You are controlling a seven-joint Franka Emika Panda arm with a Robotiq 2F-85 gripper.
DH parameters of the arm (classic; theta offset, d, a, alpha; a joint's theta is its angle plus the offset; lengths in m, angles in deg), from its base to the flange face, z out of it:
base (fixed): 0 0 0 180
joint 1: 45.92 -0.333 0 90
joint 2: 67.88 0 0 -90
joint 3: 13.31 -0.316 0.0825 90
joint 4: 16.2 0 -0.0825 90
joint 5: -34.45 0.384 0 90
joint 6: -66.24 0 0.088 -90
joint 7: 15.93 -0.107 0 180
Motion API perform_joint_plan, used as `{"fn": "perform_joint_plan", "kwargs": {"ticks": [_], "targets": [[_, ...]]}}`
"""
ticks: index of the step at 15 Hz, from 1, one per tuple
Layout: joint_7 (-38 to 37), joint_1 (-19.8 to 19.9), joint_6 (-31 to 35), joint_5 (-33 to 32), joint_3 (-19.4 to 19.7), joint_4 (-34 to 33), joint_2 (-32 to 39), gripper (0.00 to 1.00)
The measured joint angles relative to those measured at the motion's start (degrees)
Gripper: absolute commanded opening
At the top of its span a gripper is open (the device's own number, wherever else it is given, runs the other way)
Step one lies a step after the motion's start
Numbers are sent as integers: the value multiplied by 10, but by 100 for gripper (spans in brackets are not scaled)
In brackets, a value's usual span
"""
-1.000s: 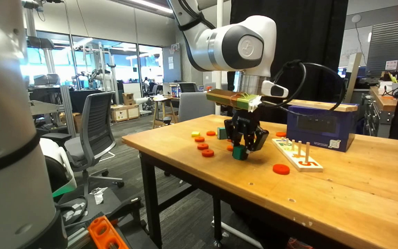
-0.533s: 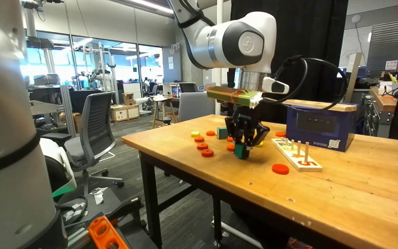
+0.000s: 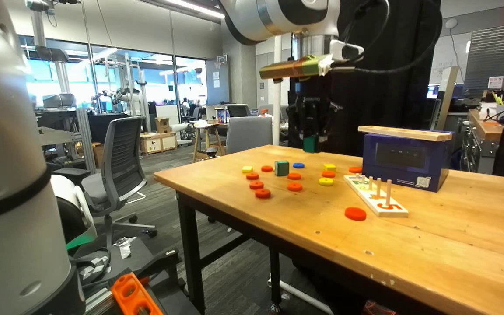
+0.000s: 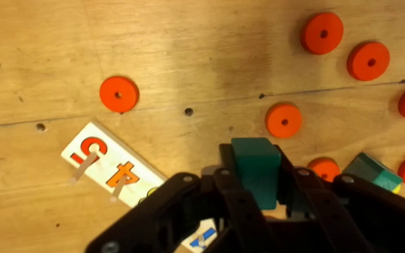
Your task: Put the green toy on top of the wooden object.
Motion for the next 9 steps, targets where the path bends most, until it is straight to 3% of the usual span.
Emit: {"fn": "perform_joint_plan", "kwargs": {"ticks": [9], "targets": [[-52, 2, -17, -11, -3, -102, -49, 12]]}}
